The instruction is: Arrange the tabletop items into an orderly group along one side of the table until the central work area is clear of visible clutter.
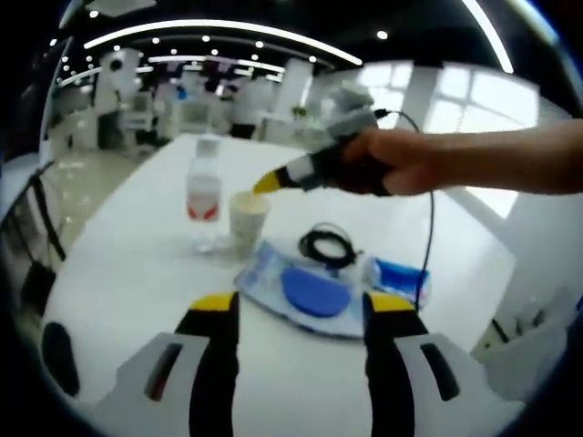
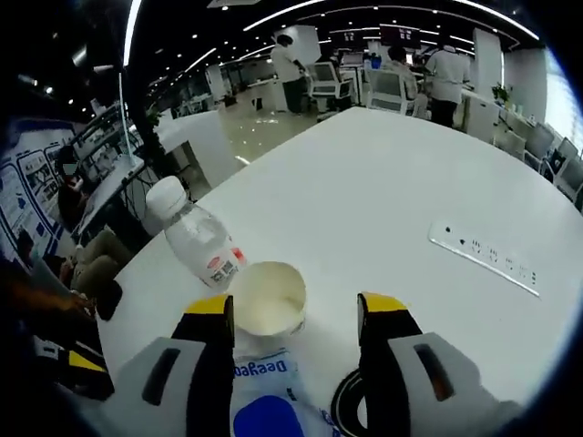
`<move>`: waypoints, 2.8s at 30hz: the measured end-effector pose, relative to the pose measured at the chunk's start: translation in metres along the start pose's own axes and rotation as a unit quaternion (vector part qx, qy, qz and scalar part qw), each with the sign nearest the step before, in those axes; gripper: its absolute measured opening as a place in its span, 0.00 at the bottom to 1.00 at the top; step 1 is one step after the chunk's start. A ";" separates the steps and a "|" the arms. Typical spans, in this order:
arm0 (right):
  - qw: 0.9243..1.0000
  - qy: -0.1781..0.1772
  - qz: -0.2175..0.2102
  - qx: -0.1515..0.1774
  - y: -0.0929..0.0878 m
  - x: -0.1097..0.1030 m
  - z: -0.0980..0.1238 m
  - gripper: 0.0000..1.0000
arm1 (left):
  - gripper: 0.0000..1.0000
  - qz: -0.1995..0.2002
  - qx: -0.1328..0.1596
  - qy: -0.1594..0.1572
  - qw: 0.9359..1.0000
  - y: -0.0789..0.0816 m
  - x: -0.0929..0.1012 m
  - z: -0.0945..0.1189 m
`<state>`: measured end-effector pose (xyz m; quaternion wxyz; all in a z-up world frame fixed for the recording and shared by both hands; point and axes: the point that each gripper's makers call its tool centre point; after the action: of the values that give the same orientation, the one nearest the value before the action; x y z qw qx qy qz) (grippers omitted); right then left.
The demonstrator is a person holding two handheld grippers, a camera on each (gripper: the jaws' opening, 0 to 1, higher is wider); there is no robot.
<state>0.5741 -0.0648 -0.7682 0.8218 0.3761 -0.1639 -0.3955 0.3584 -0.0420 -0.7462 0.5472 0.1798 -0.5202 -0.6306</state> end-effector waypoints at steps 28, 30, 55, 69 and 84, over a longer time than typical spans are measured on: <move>0.993 -0.060 -0.071 0.068 -0.096 0.061 0.155 0.68 | 0.54 -0.020 -0.006 -0.030 0.999 0.005 0.018 -0.008; 0.993 -0.066 -0.076 0.068 -0.104 0.064 0.163 0.68 | 0.54 -0.028 -0.007 -0.037 0.999 0.006 0.023 -0.010; 0.974 -0.149 -0.158 0.062 -0.212 0.069 0.273 0.61 | 0.50 -0.112 0.050 0.081 0.989 0.154 -0.113 -0.046; 0.961 -0.188 -0.198 0.055 -0.241 0.074 0.301 0.59 | 0.31 -0.129 -0.002 0.087 0.988 0.140 -0.121 -0.093; 0.966 -0.183 -0.178 0.041 -0.240 0.060 0.295 0.58 | 0.20 -0.139 0.017 0.030 0.990 0.145 -0.130 -0.102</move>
<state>0.3185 -0.3528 -0.7537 0.6778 0.3543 -0.2578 -0.5904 0.5565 0.0459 -0.7071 0.4664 0.2783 -0.4845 -0.6858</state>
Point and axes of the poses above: the point that each gripper's makers call its tool centre point, and the gripper's own axes: z roughly backward along the fingers, x roughly to its right, y roughly out of its top, and after that the axes turned 10 degrees about -y, right-handed
